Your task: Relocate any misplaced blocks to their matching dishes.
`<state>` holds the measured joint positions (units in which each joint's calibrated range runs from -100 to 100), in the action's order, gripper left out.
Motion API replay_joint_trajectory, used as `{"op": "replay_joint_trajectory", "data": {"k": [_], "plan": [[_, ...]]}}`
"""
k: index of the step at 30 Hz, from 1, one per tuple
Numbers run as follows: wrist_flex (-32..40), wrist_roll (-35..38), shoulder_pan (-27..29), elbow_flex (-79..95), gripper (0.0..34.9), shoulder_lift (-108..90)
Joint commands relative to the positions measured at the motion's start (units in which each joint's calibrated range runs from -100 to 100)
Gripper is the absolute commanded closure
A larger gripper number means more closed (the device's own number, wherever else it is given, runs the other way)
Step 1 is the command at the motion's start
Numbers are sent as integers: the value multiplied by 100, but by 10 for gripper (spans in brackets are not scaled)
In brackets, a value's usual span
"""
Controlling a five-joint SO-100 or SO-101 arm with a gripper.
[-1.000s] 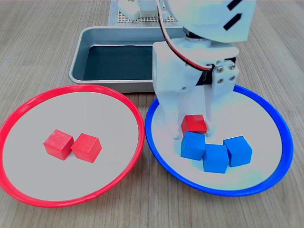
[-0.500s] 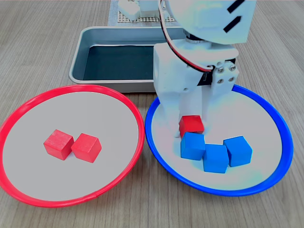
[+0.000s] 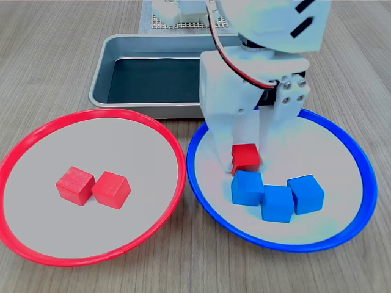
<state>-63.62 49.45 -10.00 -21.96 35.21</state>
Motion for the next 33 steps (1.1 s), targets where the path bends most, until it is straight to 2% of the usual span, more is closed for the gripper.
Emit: {"op": "replay_joint_trajectory", "data": {"k": [1,5,14,21,28,33], "plan": [[27,-313,-96,-494,346,-634],[110,-474,92,-658,346,-1009],[687,-786,986,198,346,-1564],[630,-1021,1532,325,346,-1589],[646,-1284,1682,471,346,-1427],[514,-1480,1682,-103,346,-898]]}}
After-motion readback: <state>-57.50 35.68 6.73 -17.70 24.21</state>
